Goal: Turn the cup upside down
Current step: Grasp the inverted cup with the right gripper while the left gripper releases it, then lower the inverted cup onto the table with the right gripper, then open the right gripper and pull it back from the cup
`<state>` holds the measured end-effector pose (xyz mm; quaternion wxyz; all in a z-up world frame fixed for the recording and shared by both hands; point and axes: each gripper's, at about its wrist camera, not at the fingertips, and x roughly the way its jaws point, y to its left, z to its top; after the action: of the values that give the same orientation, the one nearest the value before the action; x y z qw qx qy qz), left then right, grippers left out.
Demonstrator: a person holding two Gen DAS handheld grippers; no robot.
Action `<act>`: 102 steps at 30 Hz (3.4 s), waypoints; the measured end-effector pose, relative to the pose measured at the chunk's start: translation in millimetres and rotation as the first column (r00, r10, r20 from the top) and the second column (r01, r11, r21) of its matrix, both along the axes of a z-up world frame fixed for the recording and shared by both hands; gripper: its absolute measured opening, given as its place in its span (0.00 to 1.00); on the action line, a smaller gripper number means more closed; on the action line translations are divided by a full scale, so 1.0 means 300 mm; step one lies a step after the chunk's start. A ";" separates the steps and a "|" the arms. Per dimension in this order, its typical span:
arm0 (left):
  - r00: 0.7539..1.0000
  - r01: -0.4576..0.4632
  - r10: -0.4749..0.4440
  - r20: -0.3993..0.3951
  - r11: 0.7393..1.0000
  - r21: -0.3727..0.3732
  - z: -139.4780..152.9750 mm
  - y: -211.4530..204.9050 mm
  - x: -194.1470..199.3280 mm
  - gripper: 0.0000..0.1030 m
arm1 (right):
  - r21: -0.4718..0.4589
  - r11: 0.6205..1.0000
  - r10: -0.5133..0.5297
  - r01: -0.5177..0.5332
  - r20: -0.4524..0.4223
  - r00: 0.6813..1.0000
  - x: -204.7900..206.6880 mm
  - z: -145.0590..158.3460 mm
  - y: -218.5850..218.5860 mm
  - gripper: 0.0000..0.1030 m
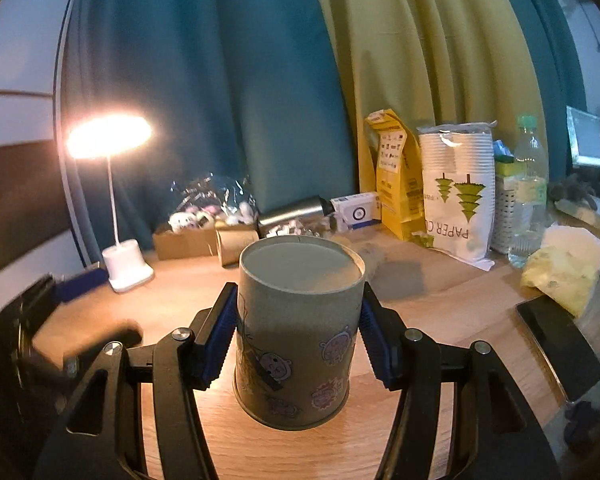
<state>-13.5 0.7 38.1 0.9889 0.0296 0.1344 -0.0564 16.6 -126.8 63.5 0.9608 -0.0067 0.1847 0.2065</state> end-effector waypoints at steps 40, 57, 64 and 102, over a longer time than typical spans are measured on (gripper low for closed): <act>0.980 -0.112 0.107 -0.166 0.993 -0.022 -0.080 0.010 0.166 0.83 | -0.208 0.971 -0.132 0.118 -0.055 0.990 0.039 -0.165 0.054 0.59; 0.978 -0.106 0.099 -0.184 0.994 -0.026 -0.087 0.013 0.178 0.83 | -0.223 0.964 -0.161 0.142 -0.069 0.985 0.066 -0.191 0.046 0.64; 0.978 -0.104 0.098 -0.186 0.994 -0.022 -0.088 0.012 0.180 0.83 | -0.208 0.969 -0.153 0.136 -0.070 0.986 0.065 -0.185 0.040 0.67; 0.984 -0.106 0.102 -0.147 0.994 -0.021 -0.081 0.006 0.150 0.83 | -0.134 0.977 -0.187 0.168 -0.142 0.972 -0.109 -0.094 -0.004 0.93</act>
<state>31.5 2.6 13.8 0.9784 0.0041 0.2066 -0.0087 -16.0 -128.0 35.4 0.9562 -0.0326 0.2703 0.1078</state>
